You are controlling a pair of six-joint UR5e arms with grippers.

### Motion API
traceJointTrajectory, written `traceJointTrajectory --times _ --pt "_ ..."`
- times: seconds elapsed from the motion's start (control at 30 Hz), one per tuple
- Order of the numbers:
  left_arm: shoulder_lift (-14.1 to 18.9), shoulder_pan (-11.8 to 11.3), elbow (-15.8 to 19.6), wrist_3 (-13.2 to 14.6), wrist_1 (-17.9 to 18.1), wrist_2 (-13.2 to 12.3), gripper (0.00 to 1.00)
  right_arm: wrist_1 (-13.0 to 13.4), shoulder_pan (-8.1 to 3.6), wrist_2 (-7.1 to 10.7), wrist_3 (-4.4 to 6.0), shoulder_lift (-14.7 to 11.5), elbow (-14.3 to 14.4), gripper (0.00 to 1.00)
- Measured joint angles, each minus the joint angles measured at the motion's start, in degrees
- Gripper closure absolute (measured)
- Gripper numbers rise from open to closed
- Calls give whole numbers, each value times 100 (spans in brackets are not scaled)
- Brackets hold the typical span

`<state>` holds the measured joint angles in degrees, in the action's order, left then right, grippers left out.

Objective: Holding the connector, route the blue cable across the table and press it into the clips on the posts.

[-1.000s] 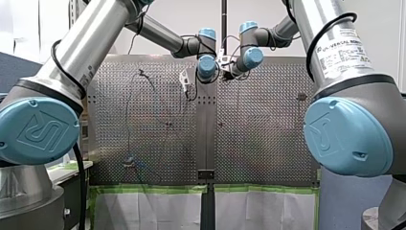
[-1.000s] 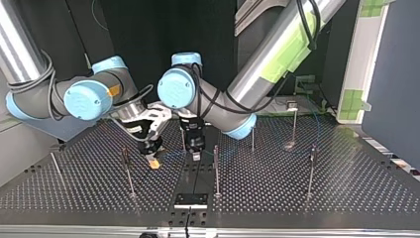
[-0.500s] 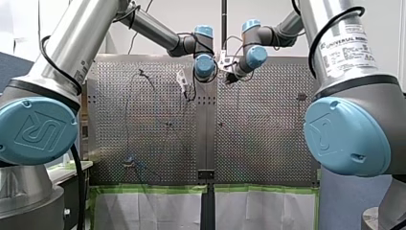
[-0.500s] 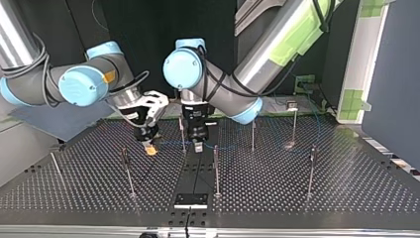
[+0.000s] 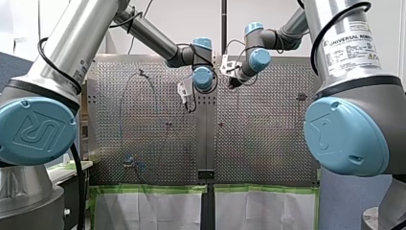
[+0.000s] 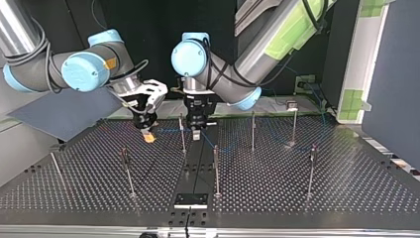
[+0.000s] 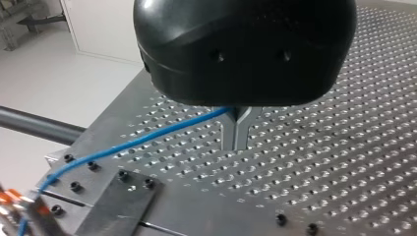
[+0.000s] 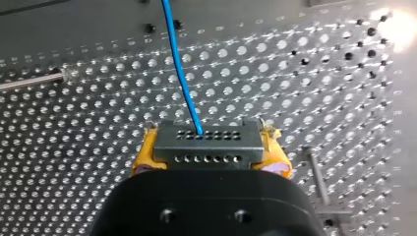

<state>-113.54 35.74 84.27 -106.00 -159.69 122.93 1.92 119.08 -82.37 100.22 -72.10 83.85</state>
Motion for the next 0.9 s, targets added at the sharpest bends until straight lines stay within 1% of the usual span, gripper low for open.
traceJointTrajectory --times 0.1,0.23,0.33,0.47,0.53,0.63,0.77,0.83,0.9 --pt "-2 3 179 13 179 -87 100 153 -5 -50 22 7 154 100" --pt "-15 5 407 17 405 -267 100 376 -10 -180 62 16 379 100" --pt "-92 14 571 20 570 -392 100 539 -11 -254 65 22 542 100" --pt "-271 10 784 4 779 -481 100 738 -9 -346 35 43 741 100" --pt "-342 0 879 -6 877 -510 100 837 0 -364 18 87 839 100" --pt "-397 -7 1037 -14 1033 -571 100 987 19 -375 -40 197 989 100" --pt "-438 -7 1277 -11 1262 -647 100 1197 22 -388 -161 392 1199 100" --pt "-451 -8 1385 -9 1331 -711 100 1283 13 -399 -175 479 1286 100" --pt "-457 -9 1505 -9 1406 -799 100 1384 -1 -406 -163 578 1385 100"
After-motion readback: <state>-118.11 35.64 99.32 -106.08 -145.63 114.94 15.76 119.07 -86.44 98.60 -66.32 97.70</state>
